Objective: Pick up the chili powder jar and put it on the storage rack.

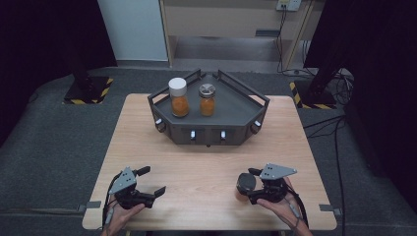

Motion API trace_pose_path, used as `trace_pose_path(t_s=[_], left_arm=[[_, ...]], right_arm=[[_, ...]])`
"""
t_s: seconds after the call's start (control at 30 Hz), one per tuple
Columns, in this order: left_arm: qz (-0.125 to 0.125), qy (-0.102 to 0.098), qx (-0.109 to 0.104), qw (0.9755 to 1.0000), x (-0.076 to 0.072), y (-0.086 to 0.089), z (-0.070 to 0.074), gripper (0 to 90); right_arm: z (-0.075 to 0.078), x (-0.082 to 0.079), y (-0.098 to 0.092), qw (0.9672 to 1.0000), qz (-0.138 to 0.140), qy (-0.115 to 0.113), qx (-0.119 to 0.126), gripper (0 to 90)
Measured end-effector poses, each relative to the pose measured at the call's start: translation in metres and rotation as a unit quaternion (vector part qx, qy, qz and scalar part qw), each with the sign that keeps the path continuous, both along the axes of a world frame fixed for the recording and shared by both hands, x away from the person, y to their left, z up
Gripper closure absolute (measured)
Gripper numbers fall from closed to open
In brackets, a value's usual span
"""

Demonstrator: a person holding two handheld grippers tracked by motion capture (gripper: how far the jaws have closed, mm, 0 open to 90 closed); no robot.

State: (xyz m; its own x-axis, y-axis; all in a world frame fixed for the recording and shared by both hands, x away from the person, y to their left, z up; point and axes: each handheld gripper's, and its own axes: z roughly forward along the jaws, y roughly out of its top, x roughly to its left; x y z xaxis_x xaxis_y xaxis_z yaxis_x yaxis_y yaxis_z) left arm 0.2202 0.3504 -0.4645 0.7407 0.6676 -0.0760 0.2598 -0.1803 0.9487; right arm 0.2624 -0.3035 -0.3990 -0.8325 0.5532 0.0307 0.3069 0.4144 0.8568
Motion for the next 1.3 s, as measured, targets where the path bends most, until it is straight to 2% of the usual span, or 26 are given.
trace_pose_path(t_s=[0.27, 0.43, 0.8, 1.17, 1.3], left_arm=[[0.001, 0.0, 0.001, 1.0, 0.0, 0.0, 0.0, 2.6], [0.001, -0.001, 0.001, 1.0, 0.0, 0.0, 0.0, 2.6], [0.001, -0.001, 0.0, 1.0, 0.0, 0.0, 0.0, 2.7], [0.001, -0.001, 0.0, 1.0, 0.0, 0.0, 0.0, 2.7], [0.001, -0.001, 0.001, 1.0, 0.0, 0.0, 0.0, 2.7]], right_arm=[[-0.006, -0.001, 0.004, 0.9999, 0.0, -0.007, -0.008, 33.9], [-0.005, -0.003, 0.005, 0.9998, 0.002, -0.014, -0.013, 34.8], [0.0, 0.0, 0.007, 0.9997, 0.0, -0.009, -0.021, 34.9], [0.025, 0.006, 0.005, 0.9998, 0.0, -0.013, -0.015, 34.9], [0.037, 0.009, 0.009, 0.9996, -0.002, -0.017, -0.022, 34.9]])
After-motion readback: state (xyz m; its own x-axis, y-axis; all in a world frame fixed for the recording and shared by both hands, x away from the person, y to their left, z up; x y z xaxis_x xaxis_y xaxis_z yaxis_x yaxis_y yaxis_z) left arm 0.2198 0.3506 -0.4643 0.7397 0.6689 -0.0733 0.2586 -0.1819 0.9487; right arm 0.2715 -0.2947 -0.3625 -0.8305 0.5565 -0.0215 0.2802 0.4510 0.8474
